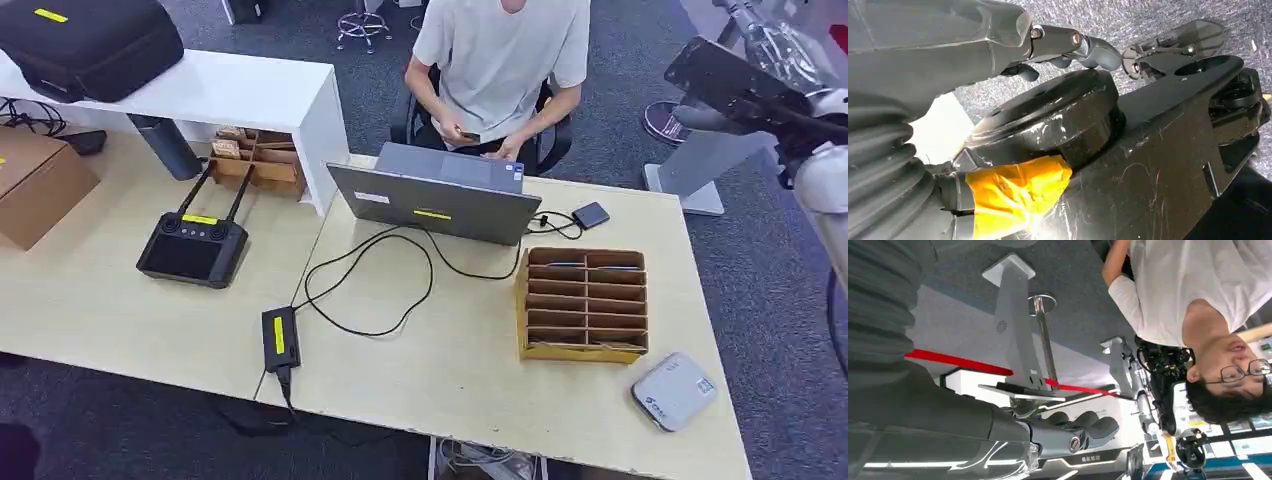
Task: Pass the card to the sensor for recognition and then transmit it.
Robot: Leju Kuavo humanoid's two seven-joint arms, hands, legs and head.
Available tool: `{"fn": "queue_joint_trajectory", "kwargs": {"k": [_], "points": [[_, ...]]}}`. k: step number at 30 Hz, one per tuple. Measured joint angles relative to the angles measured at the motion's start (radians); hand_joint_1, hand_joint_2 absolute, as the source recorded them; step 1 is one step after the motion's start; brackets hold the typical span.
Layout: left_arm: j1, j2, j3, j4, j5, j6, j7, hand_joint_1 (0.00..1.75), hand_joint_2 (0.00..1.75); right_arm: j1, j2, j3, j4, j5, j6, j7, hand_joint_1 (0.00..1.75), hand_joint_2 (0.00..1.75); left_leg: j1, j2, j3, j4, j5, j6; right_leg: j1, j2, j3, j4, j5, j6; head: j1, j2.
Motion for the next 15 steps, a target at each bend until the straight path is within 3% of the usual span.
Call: {"fn": "queue_joint_trajectory", "kwargs": {"k": [2, 4, 5, 6, 9, 10, 11, 12, 14, 15], "points": [[-0.001, 0.002, 0.0, 0.0, -0.003, 0.001, 0.003, 0.0, 1.75, 0.0, 0.006, 0.004, 0.003, 0.013, -0.001, -0.002, 0.0, 1.75, -0.001, 0.001, -0.006, -0.001, 0.001, -0.01, 0.003, -0.004, 0.007, -0.015, 0.004, 0.006, 0.0, 0.0], [-0.003, 0.003, 0.0, 0.0, -0.008, 0.001, 0.005, 0.0, 1.75, 0.0, 0.009, 0.005, 0.009, 0.02, -0.002, -0.002, 0.0, 1.75, -0.002, 0.003, -0.001, -0.008, 0.002, -0.017, 0.002, -0.002, 0.009, -0.022, 0.006, 0.004, 0.0, 0.0], [-0.004, 0.007, 0.0, 0.0, -0.01, 0.002, 0.006, 0.0, 1.75, 0.0, 0.01, 0.005, 0.011, 0.024, -0.002, -0.002, 0.0, 1.75, -0.01, 0.004, -0.001, -0.007, -0.004, -0.023, -0.013, -0.004, 0.02, -0.038, 0.013, 0.0, 0.0, 0.0], [-0.002, 0.005, 0.0, 0.0, -0.011, 0.002, 0.007, 0.0, 1.75, 0.0, 0.015, 0.005, 0.012, 0.027, -0.002, -0.003, 0.0, 1.75, -0.007, 0.005, -0.008, 0.017, -0.022, -0.031, -0.014, -0.006, 0.028, -0.046, 0.014, -0.004, -0.004, 0.0], [-0.01, 0.01, 0.002, 0.0, -0.012, 0.003, -0.002, 0.0, 1.75, 0.001, 0.022, 0.009, 0.019, 0.029, -0.004, -0.003, 0.0, 1.75, 0.006, 0.006, -0.096, 0.227, -0.12, -0.053, -0.016, -0.007, 0.029, -0.043, 0.013, -0.008, -0.013, 0.0], [-0.014, 0.01, 0.002, 0.0, -0.019, 0.012, -0.015, 0.0, 1.75, 0.003, 0.023, 0.013, 0.023, 0.029, -0.004, -0.003, 0.0, 1.75, 0.009, 0.006, -0.121, 0.287, -0.137, -0.058, -0.017, -0.006, 0.028, -0.04, 0.012, -0.008, -0.013, 0.0], [-0.015, 0.01, 0.002, 0.0, -0.028, 0.024, -0.029, 0.0, 1.75, 0.005, 0.023, 0.016, 0.025, 0.029, -0.004, -0.003, 0.0, 1.75, 0.013, 0.007, -0.123, 0.295, -0.127, -0.062, -0.018, -0.005, 0.027, -0.037, 0.009, -0.006, -0.014, 0.0], [-0.015, 0.009, 0.002, 0.0, -0.041, 0.044, -0.042, 0.0, 1.75, 0.008, 0.023, 0.016, 0.026, 0.03, -0.005, -0.003, 0.0, 1.75, 0.016, 0.008, -0.103, 0.258, -0.097, -0.064, -0.02, -0.002, 0.027, -0.032, 0.006, -0.003, -0.014, 0.0], [-0.011, 0.008, 0.001, 0.0, -0.065, 0.074, -0.05, 0.0, 1.75, 0.012, 0.021, 0.016, 0.024, 0.03, -0.005, -0.003, 0.0, 1.75, 0.027, 0.012, -0.022, 0.083, -0.005, -0.07, -0.026, 0.001, 0.027, -0.016, -0.003, 0.007, -0.014, 0.0], [-0.011, 0.007, 0.0, 0.0, -0.069, 0.073, -0.047, 0.0, 1.75, 0.014, 0.02, 0.014, 0.022, 0.031, -0.005, -0.003, 0.0, 1.75, 0.029, 0.009, 0.001, 0.038, -0.011, -0.072, -0.026, 0.002, 0.024, -0.01, -0.009, 0.013, -0.013, 0.0]]}}
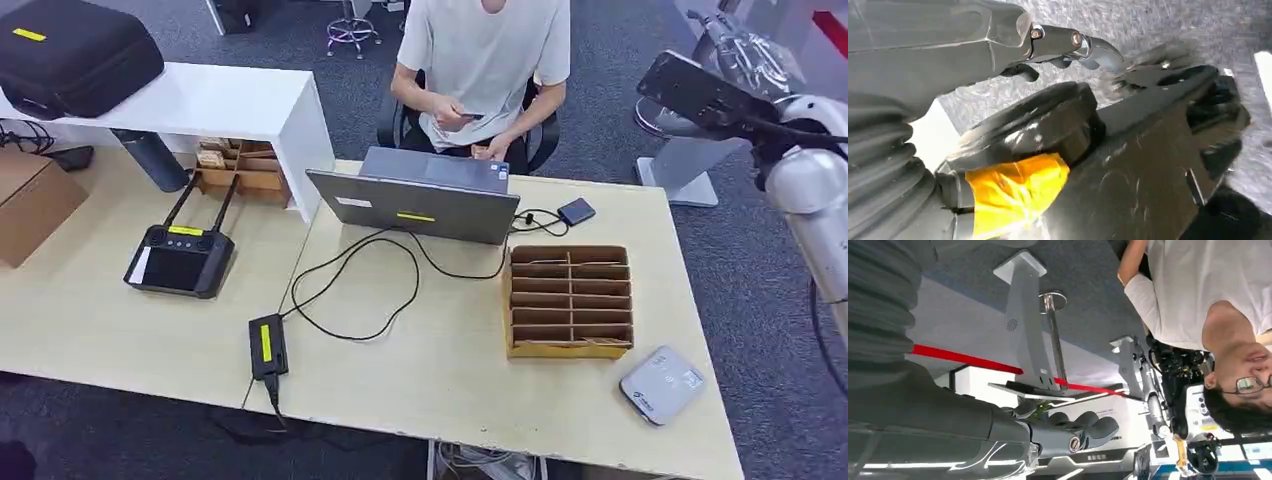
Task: Pass the card to the sensor for recognition and then transmit it.
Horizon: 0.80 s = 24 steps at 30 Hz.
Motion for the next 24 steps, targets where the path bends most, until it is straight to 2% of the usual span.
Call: {"fn": "queue_joint_trajectory", "kwargs": {"k": [1, 2, 4, 5, 6, 7, 10, 11, 12, 13, 15, 16, 17, 19, 20, 21, 22, 24], "points": [[0.0, -0.001, 0.0, 0.0, -0.003, -0.002, 0.005, 0.0, 1.75, 0.001, -0.003, -0.003, -0.002, 0.0, 0.002, 0.001, 0.0, 1.75, -0.007, -0.001, 0.005, -0.021, -0.005, 0.007, 0.004, 0.002, -0.009, 0.011, -0.001, 0.006, -0.005, 0.0], [0.001, -0.001, 0.0, 0.0, -0.005, -0.003, 0.007, 0.0, 1.75, 0.004, -0.004, -0.005, -0.004, 0.001, 0.003, 0.002, 0.0, 1.75, -0.006, 0.002, 0.006, -0.017, -0.012, 0.023, 0.005, 0.005, -0.018, 0.01, 0.005, 0.015, -0.004, 0.0], [0.002, -0.001, 0.0, 0.0, -0.011, -0.015, 0.016, 0.0, 1.75, 0.013, -0.007, -0.012, -0.003, 0.005, 0.006, 0.003, 0.0, 1.75, -0.009, 0.0, -0.002, -0.017, -0.008, 0.034, 0.003, 0.004, -0.02, 0.005, 0.011, 0.026, -0.001, 0.0], [0.002, -0.002, 0.0, 0.0, -0.012, -0.019, 0.02, 0.0, 1.75, 0.015, -0.01, -0.016, -0.004, 0.008, 0.006, 0.004, 0.0, 1.75, -0.004, 0.001, 0.001, -0.027, -0.001, 0.045, 0.003, 0.004, -0.021, 0.005, 0.009, 0.032, -0.002, 0.0], [0.002, -0.002, 0.0, -0.001, -0.013, -0.019, 0.02, 0.0, 1.75, 0.015, -0.012, -0.018, -0.003, 0.008, 0.005, 0.005, 0.0, 1.75, -0.002, 0.002, 0.002, -0.032, 0.003, 0.051, 0.002, 0.003, -0.031, 0.021, -0.005, 0.036, 0.002, 0.0], [0.002, -0.002, 0.0, 0.0, -0.014, -0.02, 0.02, 0.0, 1.75, 0.013, -0.014, -0.021, -0.003, 0.011, 0.005, 0.005, 0.0, 1.75, -0.002, 0.002, 0.0, -0.034, 0.006, 0.057, 0.003, 0.002, -0.053, 0.065, -0.033, 0.038, 0.006, 0.0], [0.002, -0.003, 0.001, 0.0, -0.019, -0.019, 0.02, 0.0, 1.75, 0.02, -0.02, -0.021, -0.001, 0.015, 0.005, 0.009, 0.0, 1.75, -0.007, 0.002, -0.004, -0.034, 0.008, 0.06, 0.003, 0.003, -0.163, 0.286, -0.124, 0.041, 0.012, 0.0], [0.003, -0.004, 0.001, -0.001, -0.021, -0.019, 0.02, 0.0, 1.75, 0.025, -0.022, -0.022, 0.0, 0.017, 0.005, 0.011, 0.0, 1.75, -0.008, 0.002, -0.004, -0.034, 0.008, 0.061, 0.003, 0.003, -0.184, 0.32, -0.123, 0.04, 0.012, 0.0], [0.003, -0.005, 0.002, 0.0, -0.021, -0.019, 0.02, 0.0, 1.75, 0.03, -0.027, -0.023, 0.003, 0.018, 0.002, 0.021, 0.0, 1.75, -0.009, 0.001, -0.003, -0.034, 0.008, 0.061, 0.003, 0.003, -0.176, 0.301, -0.096, 0.037, 0.012, 0.0], [0.003, -0.006, 0.002, 0.0, -0.021, -0.019, 0.02, 0.0, 1.75, 0.031, -0.035, -0.026, 0.005, 0.021, -0.001, 0.029, 0.0, 1.75, -0.011, 0.0, -0.003, -0.033, 0.007, 0.062, 0.004, 0.003, -0.149, 0.243, -0.056, 0.033, 0.013, 0.0], [0.004, -0.009, 0.005, -0.001, -0.023, -0.019, 0.02, 0.0, 1.75, 0.03, -0.055, -0.042, 0.011, 0.031, -0.018, 0.04, 0.0, 1.75, -0.014, -0.004, -0.002, -0.032, 0.006, 0.062, 0.009, 0.001, -0.054, 0.055, 0.028, 0.019, 0.014, 0.0], [0.005, -0.01, 0.008, 0.0, -0.023, -0.019, 0.02, 0.0, 1.75, 0.03, -0.066, -0.054, 0.015, 0.032, -0.029, 0.041, 0.0, 1.75, -0.018, -0.004, -0.005, -0.033, 0.005, 0.06, 0.013, -0.005, -0.027, 0.009, 0.009, 0.012, 0.013, 0.0], [0.005, -0.01, 0.009, 0.0, -0.024, -0.019, 0.02, 0.0, 1.75, 0.031, -0.072, -0.063, 0.02, 0.032, -0.033, 0.042, 0.0, 1.75, -0.017, -0.007, -0.009, -0.031, 0.006, 0.054, 0.017, -0.005, -0.028, -0.005, 0.018, 0.014, 0.015, 0.0], [0.006, -0.009, 0.012, 0.0, -0.024, -0.019, 0.02, 0.0, 1.75, 0.04, -0.095, -0.078, 0.035, 0.037, -0.047, 0.052, 0.0, 1.75, -0.014, -0.005, -0.006, -0.039, 0.007, 0.044, 0.019, -0.002, -0.029, -0.004, 0.017, 0.01, 0.015, 0.0], [0.006, -0.009, 0.013, 0.0, -0.025, -0.019, 0.02, 0.0, 1.75, 0.048, -0.106, -0.085, 0.04, 0.038, -0.053, 0.055, 0.0, 1.75, -0.015, -0.005, -0.001, -0.041, 0.007, 0.039, 0.018, -0.002, -0.026, -0.01, 0.019, 0.006, 0.014, 0.0], [0.006, -0.007, 0.015, 0.0, -0.026, -0.018, 0.021, 0.0, 1.75, 0.06, -0.123, -0.095, 0.046, 0.038, -0.059, 0.057, 0.0, 1.75, -0.019, -0.005, -0.007, -0.04, 0.0, 0.034, 0.005, -0.006, -0.016, -0.02, 0.023, 0.0, 0.014, 0.0], [0.01, -0.008, 0.017, 0.0, -0.026, -0.018, 0.02, 0.0, 1.75, 0.072, -0.138, -0.108, 0.053, 0.039, -0.07, 0.064, 0.0, 1.75, -0.018, -0.001, -0.012, -0.013, -0.019, 0.028, 0.005, -0.007, -0.01, -0.025, 0.022, -0.003, 0.011, 0.0], [0.009, -0.005, 0.027, 0.0, -0.024, -0.019, 0.02, 0.0, 1.75, 0.1, -0.168, -0.134, 0.071, 0.04, -0.092, 0.065, 0.0, 1.75, -0.013, 0.001, -0.072, 0.127, -0.089, 0.02, 0.005, -0.011, -0.008, -0.023, 0.019, -0.01, 0.006, 0.0]]}}
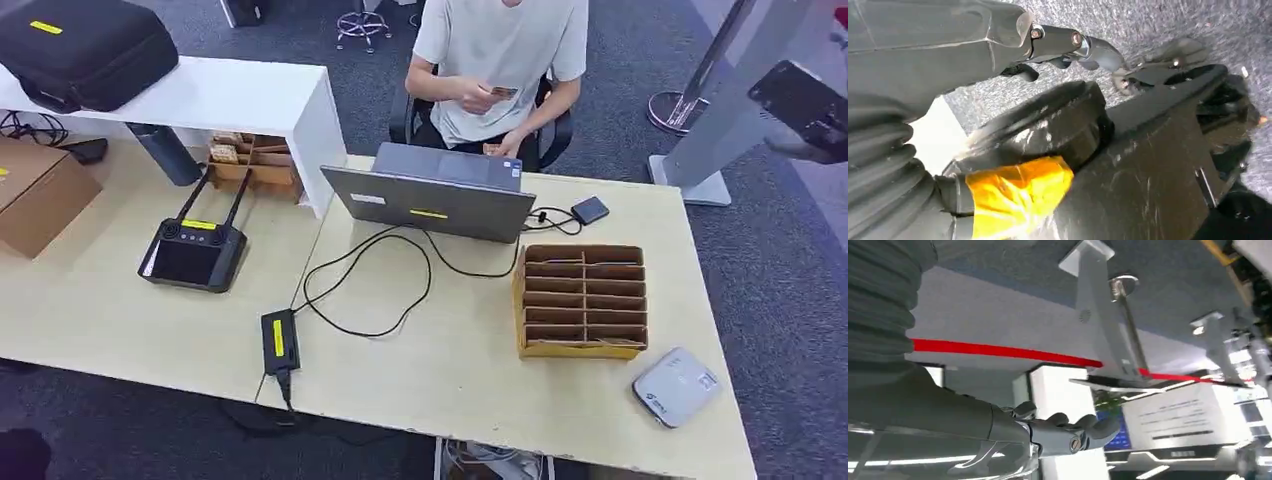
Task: Pass the card to the sensor for recognition and then transmit it.
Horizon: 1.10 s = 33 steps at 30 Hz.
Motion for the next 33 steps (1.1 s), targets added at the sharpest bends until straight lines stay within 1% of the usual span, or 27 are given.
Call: {"fn": "queue_joint_trajectory", "kwargs": {"k": [1, 2, 3, 4, 6, 7, 8, 9, 11, 12, 13, 14, 16, 17, 18, 19, 20, 21, 22, 23, 24, 26, 28, 29, 31, 32, 33], "points": [[-0.003, 0.0, 0.006, 0.0, 0.0, -0.001, -0.001, 0.0, 1.75, 0.022, -0.018, -0.014, 0.014, 0.004, -0.009, 0.01, 0.0, 1.75, 0.001, 0.001, -0.033, 0.077, -0.027, -0.003, 0.0, 0.0, 0.0, 0.0, -0.001, -0.001, 0.0, 0.0], [-0.006, 0.0, 0.011, 0.0, 0.002, -0.001, -0.001, 0.0, 1.75, 0.047, -0.035, -0.029, 0.028, 0.01, -0.013, 0.018, 0.0, 1.75, 0.001, 0.001, -0.054, 0.128, -0.039, -0.004, 0.0, -0.002, 0.001, 0.002, -0.003, -0.001, 0.0, 0.0], [-0.006, 0.0, 0.016, 0.0, 0.002, -0.001, -0.001, 0.0, 1.75, 0.071, -0.049, -0.043, 0.04, 0.01, -0.017, 0.032, 0.0, 1.75, 0.001, 0.001, -0.05, 0.123, -0.022, -0.005, 0.0, -0.001, 0.001, 0.004, -0.005, 0.0, 0.0, 0.0], [-0.005, 0.0, 0.019, 0.0, 0.003, -0.001, 0.0, 0.0, 1.75, 0.094, -0.065, -0.057, 0.051, 0.013, -0.024, 0.041, 0.0, 1.75, 0.001, 0.002, -0.026, 0.077, 0.01, -0.003, -0.001, 0.0, 0.001, 0.008, -0.007, 0.002, -0.002, 0.0], [0.007, 0.0, 0.027, 0.0, 0.003, 0.0, 0.002, 0.0, 1.75, 0.142, -0.1, -0.1, 0.076, 0.02, -0.039, 0.043, 0.0, 1.75, 0.004, 0.002, 0.055, -0.096, 0.097, 0.003, -0.002, 0.002, 0.003, 0.02, -0.016, 0.01, -0.002, 0.0], [0.015, 0.0, 0.031, 0.0, 0.003, 0.0, 0.002, 0.0, 1.75, 0.165, -0.114, -0.12, 0.088, 0.026, -0.043, 0.049, 0.0, 1.75, 0.004, -0.002, 0.072, -0.124, 0.077, 0.009, -0.002, 0.002, 0.002, 0.022, -0.019, 0.014, 0.0, 0.0], [0.019, -0.002, 0.034, 0.0, 0.004, 0.0, 0.002, 0.0, 1.75, 0.188, -0.133, -0.143, 0.103, 0.035, -0.047, 0.057, 0.0, 1.75, 0.0, -0.003, 0.078, -0.149, 0.075, 0.013, 0.002, 0.003, -0.006, 0.032, -0.021, 0.021, -0.002, 0.0], [0.021, -0.002, 0.036, 0.0, 0.005, 0.0, 0.003, 0.0, 1.75, 0.212, -0.145, -0.161, 0.113, 0.044, -0.048, 0.064, 0.0, 1.75, -0.001, -0.002, 0.084, -0.147, 0.067, 0.024, 0.003, 0.006, -0.012, 0.028, -0.015, 0.029, -0.002, 0.0], [0.021, -0.005, 0.046, 0.0, 0.006, -0.001, 0.008, 0.0, 1.75, 0.28, -0.178, -0.199, 0.13, 0.062, -0.047, 0.094, 0.0, 1.75, -0.003, -0.009, 0.084, -0.154, 0.072, 0.038, 0.0, 0.0, -0.006, 0.019, -0.009, 0.042, -0.001, 0.0], [0.024, -0.006, 0.051, 0.0, 0.006, -0.002, 0.01, 0.0, 1.75, 0.317, -0.198, -0.22, 0.135, 0.069, -0.047, 0.105, 0.0, 1.75, 0.004, -0.01, 0.093, -0.171, 0.08, 0.047, 0.0, -0.001, -0.004, 0.017, -0.013, 0.048, -0.002, 0.0], [0.025, -0.007, 0.055, 0.0, 0.006, -0.002, 0.011, 0.0, 1.75, 0.35, -0.205, -0.238, 0.14, 0.076, -0.046, 0.112, 0.0, 1.75, 0.006, -0.006, 0.099, -0.179, 0.085, 0.052, -0.002, 0.007, -0.01, 0.034, -0.028, 0.052, 0.005, 0.0], [0.025, -0.008, 0.058, 0.0, 0.006, -0.002, 0.016, 0.0, 1.75, 0.38, -0.22, -0.265, 0.152, 0.086, -0.042, 0.129, 0.0, 1.75, 0.005, -0.012, 0.099, -0.182, 0.088, 0.056, -0.002, 0.008, -0.036, 0.089, -0.063, 0.055, 0.013, 0.0], [0.025, -0.01, 0.063, 0.0, 0.005, -0.001, 0.022, 0.0, 1.75, 0.46, -0.247, -0.31, 0.162, 0.096, -0.035, 0.153, 0.0, 1.75, 0.004, -0.011, 0.098, -0.182, 0.087, 0.057, -0.002, 0.011, -0.11, 0.241, -0.129, 0.062, 0.013, 0.0], [0.026, -0.01, 0.066, 0.0, 0.005, -0.001, 0.023, 0.0, 1.75, 0.515, -0.251, -0.335, 0.166, 0.098, -0.033, 0.161, 0.0, 1.75, 0.004, -0.013, 0.098, -0.182, 0.086, 0.059, -0.002, 0.011, -0.141, 0.301, -0.144, 0.064, 0.015, 0.0], [0.027, -0.01, 0.07, 0.0, 0.004, -0.001, 0.023, 0.0, 1.75, 0.568, -0.255, -0.364, 0.169, 0.101, -0.03, 0.169, 0.0, 1.75, 0.004, -0.013, 0.099, -0.181, 0.086, 0.059, -0.003, 0.011, -0.15, 0.31, -0.134, 0.063, 0.015, 0.0], [0.028, -0.011, 0.074, 0.0, 0.003, -0.001, 0.024, 0.0, 1.75, 0.612, -0.259, -0.385, 0.17, 0.109, -0.024, 0.184, 0.0, 1.75, 0.004, -0.014, 0.099, -0.18, 0.085, 0.059, -0.003, 0.01, -0.135, 0.279, -0.107, 0.062, 0.016, 0.0], [0.027, -0.013, 0.077, 0.0, 0.001, -0.001, 0.029, 0.0, 1.75, 0.661, -0.265, -0.415, 0.17, 0.123, -0.014, 0.2, 0.0, 1.75, 0.004, -0.016, 0.099, -0.178, 0.082, 0.057, -0.003, 0.01, -0.097, 0.202, -0.065, 0.06, 0.017, 0.0], [0.027, -0.013, 0.08, 0.0, 0.0, -0.001, 0.032, 0.0, 1.75, 0.707, -0.271, -0.448, 0.17, 0.135, -0.008, 0.211, 0.0, 1.75, 0.003, -0.017, 0.101, -0.176, 0.079, 0.054, -0.003, 0.008, -0.043, 0.1, -0.022, 0.059, 0.017, 0.0], [0.027, -0.013, 0.082, 0.0, -0.001, -0.001, 0.035, 0.0, 1.75, 0.749, -0.274, -0.48, 0.17, 0.152, -0.002, 0.219, 0.0, 1.75, 0.002, -0.017, 0.102, -0.173, 0.075, 0.049, -0.003, 0.003, -0.001, 0.016, -0.011, 0.056, 0.017, 0.0], [0.026, -0.013, 0.084, 0.0, -0.002, -0.001, 0.039, 0.0, 1.75, 0.788, -0.274, -0.509, 0.17, 0.17, 0.004, 0.224, 0.0, 1.75, -0.004, -0.019, 0.1, -0.173, 0.072, 0.044, 0.004, -0.001, 0.006, 0.014, -0.019, 0.05, 0.017, 0.0], [0.027, -0.013, 0.086, 0.0, -0.004, -0.001, 0.041, 0.0, 1.75, 0.832, -0.272, -0.538, 0.17, 0.185, 0.007, 0.227, 0.0, 1.75, -0.003, -0.019, 0.101, -0.174, 0.07, 0.039, 0.005, 0.006, 0.005, 0.011, -0.018, 0.039, 0.017, 0.0], [0.026, -0.013, 0.089, 0.0, -0.007, -0.001, 0.046, 0.0, 1.75, 0.916, -0.27, -0.586, 0.17, 0.223, 0.022, 0.238, 0.0, 1.75, -0.003, -0.018, 0.108, -0.179, 0.068, 0.032, 0.006, 0.006, 0.006, 0.012, -0.022, 0.03, 0.016, 0.0], [0.026, -0.012, 0.092, 0.0, -0.011, -0.001, 0.053, 0.0, 1.75, 0.982, -0.26, -0.632, 0.17, 0.26, 0.041, 0.246, 0.0, 1.75, -0.008, -0.012, 0.106, -0.16, 0.048, 0.016, -0.005, 0.003, 0.015, 0.005, -0.022, 0.015, 0.015, 0.0], [0.026, -0.012, 0.094, 0.0, -0.014, -0.001, 0.055, 0.0, 1.75, 1.013, -0.252, -0.656, 0.17, 0.282, 0.055, 0.248, 0.0, 1.75, -0.008, -0.006, 0.091, -0.115, 0.017, 0.012, -0.006, 0.002, 0.017, 0.005, -0.024, 0.009, 0.006, 0.0], [0.021, -0.01, 0.102, 0.0, -0.016, -0.001, 0.055, 0.0, 1.75, 1.079, -0.23, -0.697, 0.17, 0.321, 0.069, 0.248, 0.0, 1.75, -0.007, -0.002, 0.022, 0.045, -0.065, 0.009, -0.005, 0.001, 0.018, 0.007, -0.027, 0.005, 0.003, 0.0], [0.016, -0.01, 0.105, 0.0, -0.017, -0.001, 0.056, 0.0, 1.75, 1.108, -0.211, -0.721, 0.17, 0.348, 0.077, 0.248, 0.0, 1.75, -0.008, -0.002, -0.006, 0.115, -0.09, 0.009, -0.004, 0.0, 0.017, 0.008, -0.028, 0.004, 0.003, 0.0], [0.013, -0.01, 0.106, 0.0, -0.019, -0.001, 0.057, 0.0, 1.75, 1.133, -0.19, -0.745, 0.17, 0.375, 0.082, 0.248, 0.0, 1.75, -0.009, -0.001, -0.013, 0.138, -0.087, 0.01, -0.003, 0.0, 0.018, 0.009, -0.029, 0.003, 0.003, 0.0]]}}
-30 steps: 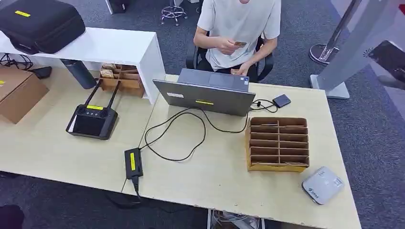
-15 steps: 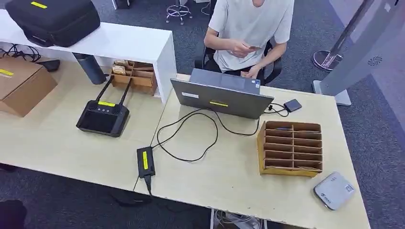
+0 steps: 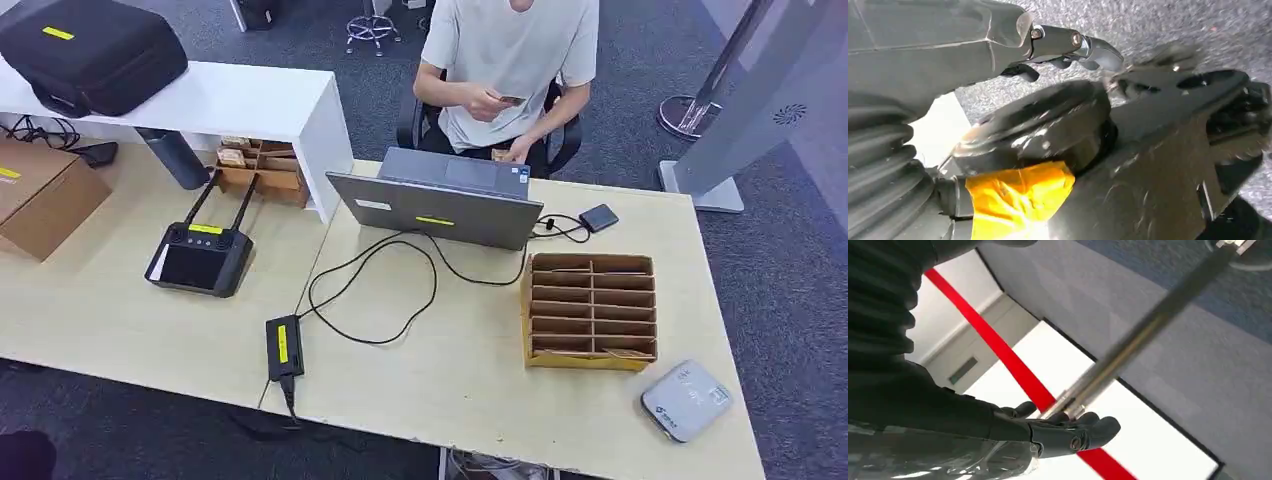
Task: Pass the card to the sensor for recognition and then transmit it.
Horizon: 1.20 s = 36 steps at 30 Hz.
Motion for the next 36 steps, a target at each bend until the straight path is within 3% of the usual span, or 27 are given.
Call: {"fn": "queue_joint_trajectory", "kwargs": {"k": [1, 2, 4, 5, 7, 9, 11, 13, 14, 15, 16, 17, 19, 20, 21, 24, 25, 26, 27, 29, 30, 31, 32, 34, 35, 36], "points": [[0.0, 0.0, 0.0, 0.0, -0.003, 0.0, 0.002, 0.0, 1.75, 0.02, 0.019, -0.021, -0.001, 0.023, 0.008, -0.002, 0.0, 1.75, 0.0, 0.001, 0.015, -0.025, 0.023, 0.004, 0.002, 0.002, 0.001, 0.001, -0.001, 0.0, 0.0, 0.0], [0.0, -0.001, 0.001, 0.0, -0.006, 0.001, 0.006, 0.0, 1.75, 0.04, 0.04, -0.043, -0.003, 0.046, 0.018, -0.003, 0.0, 1.75, -0.002, 0.001, 0.051, -0.095, 0.064, 0.01, 0.004, 0.004, 0.003, 0.004, -0.003, -0.002, -0.001, 0.0], [0.007, -0.001, 0.001, 0.0, -0.013, 0.001, 0.017, 0.0, 1.75, 0.076, 0.08, -0.083, -0.003, 0.09, 0.033, -0.006, 0.0, 1.75, -0.008, -0.001, 0.143, -0.289, 0.145, 0.031, 0.005, 0.009, 0.006, 0.007, -0.006, 0.0, 0.0, 0.0], [0.01, 0.002, 0.001, 0.0, -0.016, 0.002, 0.018, 0.0, 1.75, 0.088, 0.108, -0.103, -0.003, 0.11, 0.047, -0.009, 0.0, 1.75, -0.011, -0.001, 0.153, -0.308, 0.126, 0.038, 0.007, 0.01, 0.005, 0.007, -0.005, 0.002, 0.002, 0.0], [0.013, 0.0, 0.003, 0.0, -0.021, 0.003, 0.022, 0.0, 1.75, 0.111, 0.165, -0.155, -0.002, 0.156, 0.077, -0.019, 0.0, 1.75, -0.013, 0.0, 0.149, -0.323, 0.132, 0.033, 0.007, 0.013, -0.004, 0.006, 0.003, 0.015, 0.0, 0.0], [0.012, -0.001, 0.013, 0.0, -0.021, 0.003, 0.03, 0.0, 1.75, 0.117, 0.234, -0.206, 0.008, 0.199, 0.091, -0.04, 0.0, 1.75, -0.009, 0.0, 0.152, -0.336, 0.141, 0.041, 0.008, 0.014, 0.001, -0.003, 0.009, 0.025, -0.001, 0.0], [0.007, -0.005, 0.021, 0.0, -0.022, 0.003, 0.038, 0.0, 1.75, 0.111, 0.304, -0.256, 0.036, 0.246, 0.074, -0.056, 0.0, 1.75, 0.001, 0.006, 0.171, -0.362, 0.159, 0.046, 0.005, 0.015, -0.011, 0.026, -0.018, 0.034, 0.004, 0.0], [0.007, -0.005, 0.029, 0.0, -0.023, 0.003, 0.04, 0.0, 1.75, 0.103, 0.362, -0.299, 0.068, 0.268, 0.06, -0.066, 0.0, 1.75, 0.001, 0.011, 0.167, -0.363, 0.164, 0.047, 0.001, 0.015, -0.081, 0.174, -0.1, 0.046, 0.01, 0.0], [0.009, -0.005, 0.031, 0.0, -0.024, 0.004, 0.04, 0.0, 1.75, 0.099, 0.391, -0.316, 0.084, 0.271, 0.066, -0.072, 0.0, 1.75, 0.001, 0.014, 0.164, -0.361, 0.164, 0.047, -0.002, 0.015, -0.119, 0.252, -0.128, 0.05, 0.01, 0.0], [0.008, -0.005, 0.032, 0.0, -0.024, 0.005, 0.041, 0.0, 1.75, 0.097, 0.419, -0.33, 0.1, 0.273, 0.072, -0.076, 0.0, 1.75, 0.001, 0.015, 0.162, -0.358, 0.164, 0.047, -0.006, 0.014, -0.138, 0.294, -0.134, 0.054, 0.011, 0.0], [0.008, -0.005, 0.034, 0.0, -0.025, 0.006, 0.043, 0.0, 1.75, 0.094, 0.445, -0.344, 0.115, 0.275, 0.073, -0.081, 0.0, 1.75, 0.003, 0.015, 0.16, -0.355, 0.162, 0.044, -0.008, 0.014, -0.133, 0.286, -0.117, 0.057, 0.01, 0.0], [0.007, -0.005, 0.038, 0.0, -0.026, 0.008, 0.047, 0.0, 1.75, 0.089, 0.476, -0.361, 0.134, 0.279, 0.072, -0.083, 0.0, 1.75, 0.006, 0.015, 0.16, -0.352, 0.16, 0.041, -0.01, 0.014, -0.102, 0.231, -0.082, 0.059, 0.011, 0.0], [0.006, -0.006, 0.047, 0.0, -0.032, 0.01, 0.047, 0.0, 1.75, 0.077, 0.534, -0.385, 0.163, 0.281, 0.069, -0.084, 0.0, 1.75, 0.012, 0.015, 0.16, -0.338, 0.152, 0.026, -0.017, 0.009, 0.008, 0.036, -0.006, 0.064, 0.01, 0.0], [0.006, -0.003, 0.049, 0.0, -0.032, 0.012, 0.047, 0.0, 1.75, 0.065, 0.566, -0.392, 0.177, 0.28, 0.068, -0.084, 0.0, 1.75, 0.01, 0.015, 0.157, -0.332, 0.146, 0.018, -0.013, 0.009, 0.022, 0.008, -0.024, 0.055, 0.015, 0.0], [0.004, -0.004, 0.05, 0.0, -0.034, 0.016, 0.048, 0.0, 1.75, 0.06, 0.586, -0.403, 0.186, 0.28, 0.063, -0.084, 0.0, 1.75, 0.008, 0.015, 0.155, -0.326, 0.14, 0.009, -0.009, 0.018, 0.022, -0.001, -0.016, 0.039, 0.013, 0.0], [0.004, -0.004, 0.051, 0.0, -0.034, 0.019, 0.048, 0.0, 1.75, 0.05, 0.649, -0.421, 0.214, 0.263, 0.06, -0.089, 0.0, 1.75, 0.008, 0.016, 0.156, -0.33, 0.142, -0.008, -0.006, 0.016, 0.015, 0.011, -0.019, 0.017, 0.0, 0.0], [0.004, -0.002, 0.051, 0.0, -0.035, 0.02, 0.047, 0.0, 1.75, 0.044, 0.673, -0.434, 0.222, 0.244, 0.063, -0.099, 0.0, 1.75, 0.009, 0.015, 0.157, -0.321, 0.135, -0.018, -0.013, 0.016, 0.017, 0.005, -0.014, 0.006, -0.001, 0.0], [0.004, -0.001, 0.051, 0.0, -0.037, 0.022, 0.046, 0.0, 1.75, 0.036, 0.692, -0.447, 0.23, 0.228, 0.066, -0.107, 0.0, 1.75, 0.012, 0.014, 0.146, -0.29, 0.112, -0.022, -0.011, 0.016, 0.017, 0.005, -0.014, -0.002, -0.004, 0.0], [0.003, 0.0, 0.051, 0.0, -0.037, 0.025, 0.046, 0.0, 1.75, 0.025, 0.714, -0.459, 0.243, 0.217, 0.065, -0.115, 0.0, 1.75, 0.013, 0.014, 0.116, -0.224, 0.07, -0.024, -0.008, 0.015, 0.015, 0.006, -0.014, -0.009, -0.007, 0.0], [0.0, 0.002, 0.052, 0.0, -0.04, 0.028, 0.045, 0.0, 1.75, 0.001, 0.749, -0.47, 0.287, 0.209, 0.046, -0.132, 0.0, 1.75, 0.014, 0.014, 0.036, -0.051, -0.009, -0.027, -0.002, 0.016, 0.011, 0.009, -0.014, -0.014, -0.01, 0.0], [-0.005, 0.002, 0.055, 0.0, -0.04, 0.028, 0.045, 0.0, 1.75, -0.009, 0.766, -0.473, 0.31, 0.208, 0.039, -0.138, 0.0, 1.75, 0.013, 0.014, 0.014, -0.004, -0.02, -0.026, 0.0, 0.016, 0.009, 0.011, -0.015, -0.015, -0.01, 0.0], [-0.008, 0.002, 0.058, 0.0, -0.041, 0.028, 0.047, 0.0, 1.75, -0.02, 0.777, -0.477, 0.337, 0.207, 0.031, -0.14, 0.0, 1.75, 0.013, 0.014, 0.013, -0.002, -0.006, -0.024, 0.001, 0.016, 0.009, 0.015, -0.016, -0.016, -0.011, 0.0], [-0.007, 0.002, 0.06, 0.0, -0.042, 0.028, 0.047, 0.0, 1.75, -0.028, 0.786, -0.481, 0.356, 0.206, 0.026, -0.145, 0.0, 1.75, 0.013, 0.014, 0.034, -0.044, 0.028, -0.02, 0.003, 0.017, 0.009, 0.018, -0.018, -0.017, -0.012, 0.0], [-0.006, 0.003, 0.063, 0.0, -0.043, 0.029, 0.052, 0.0, 1.75, -0.041, 0.798, -0.483, 0.383, 0.206, 0.019, -0.149, 0.0, 1.75, 0.013, 0.014, 0.121, -0.231, 0.122, -0.006, 0.006, 0.021, 0.011, 0.022, -0.02, -0.016, -0.015, 0.0], [-0.005, 0.005, 0.066, 0.0, -0.043, 0.029, 0.051, 0.0, 1.75, -0.046, 0.804, -0.485, 0.4, 0.206, 0.017, -0.153, 0.0, 1.75, 0.009, 0.014, 0.151, -0.3, 0.13, 0.001, 0.005, 0.02, 0.01, 0.023, -0.02, -0.015, -0.014, 0.0], [-0.007, 0.004, 0.067, 0.0, -0.043, 0.031, 0.051, 0.0, 1.75, -0.053, 0.806, -0.487, 0.415, 0.204, 0.016, -0.156, 0.0, 1.75, 0.007, 0.016, 0.148, -0.308, 0.131, -0.001, 0.012, 0.02, 0.008, 0.027, -0.019, -0.007, -0.013, 0.0]]}}
